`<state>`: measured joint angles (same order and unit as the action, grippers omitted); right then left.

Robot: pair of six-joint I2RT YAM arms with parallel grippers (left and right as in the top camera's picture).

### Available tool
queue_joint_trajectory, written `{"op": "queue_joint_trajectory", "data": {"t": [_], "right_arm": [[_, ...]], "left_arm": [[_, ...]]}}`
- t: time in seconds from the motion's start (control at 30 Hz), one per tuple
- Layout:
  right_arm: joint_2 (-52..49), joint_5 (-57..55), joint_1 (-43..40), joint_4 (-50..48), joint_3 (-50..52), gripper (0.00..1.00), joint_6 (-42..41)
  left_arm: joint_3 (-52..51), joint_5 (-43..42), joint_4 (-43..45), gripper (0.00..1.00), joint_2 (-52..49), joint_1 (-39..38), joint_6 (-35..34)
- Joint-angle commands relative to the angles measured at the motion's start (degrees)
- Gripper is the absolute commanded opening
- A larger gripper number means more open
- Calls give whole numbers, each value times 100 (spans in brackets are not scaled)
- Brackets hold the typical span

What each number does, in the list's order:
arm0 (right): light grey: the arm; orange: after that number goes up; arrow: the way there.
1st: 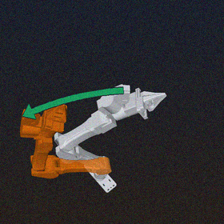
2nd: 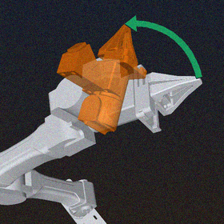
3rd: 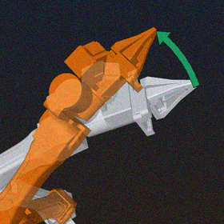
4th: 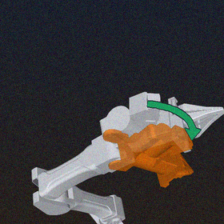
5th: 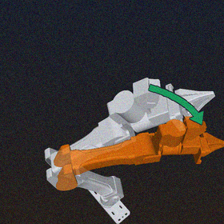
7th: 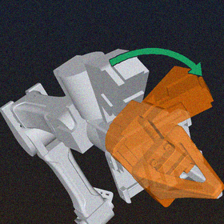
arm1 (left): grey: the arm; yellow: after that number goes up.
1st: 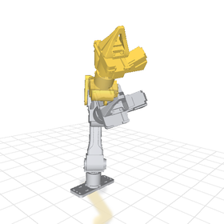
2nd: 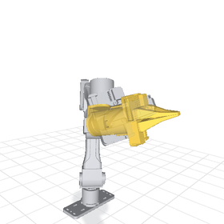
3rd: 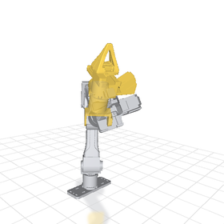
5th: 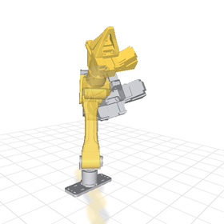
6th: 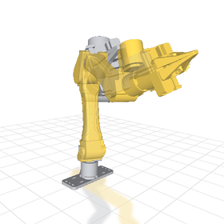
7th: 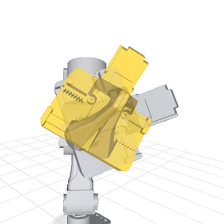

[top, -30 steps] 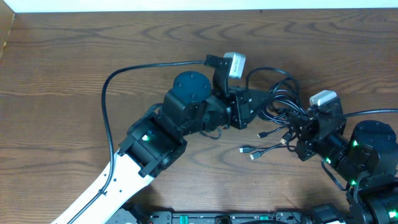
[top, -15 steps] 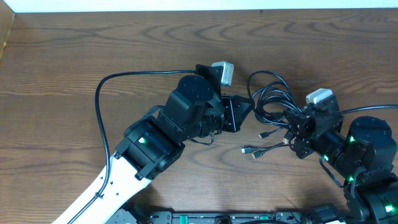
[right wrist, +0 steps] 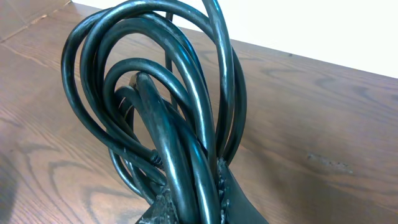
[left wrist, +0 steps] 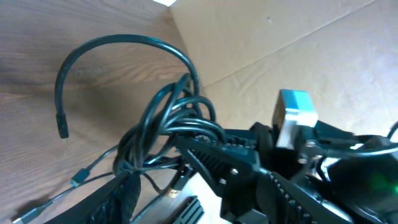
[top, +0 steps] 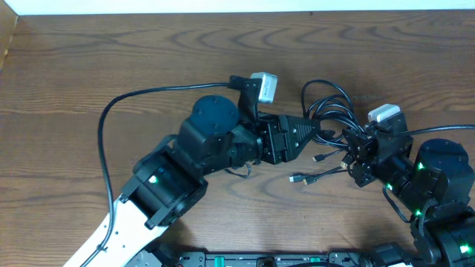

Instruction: Untangle cables

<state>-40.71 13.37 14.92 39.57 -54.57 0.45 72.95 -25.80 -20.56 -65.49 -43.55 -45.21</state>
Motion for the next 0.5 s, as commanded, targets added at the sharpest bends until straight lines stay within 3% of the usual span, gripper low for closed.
{"op": "queue_joint_trajectory", "data": {"t": [0.0, 0.47], "right_arm": [[59, -35, 11, -81, -2, 1, 44], [57, 201, 13, -190, -2, 1, 44]], "left_arm": [[155, -57, 31, 64, 57, 22, -98], [153, -125, 125, 64, -293, 7, -50]]}}
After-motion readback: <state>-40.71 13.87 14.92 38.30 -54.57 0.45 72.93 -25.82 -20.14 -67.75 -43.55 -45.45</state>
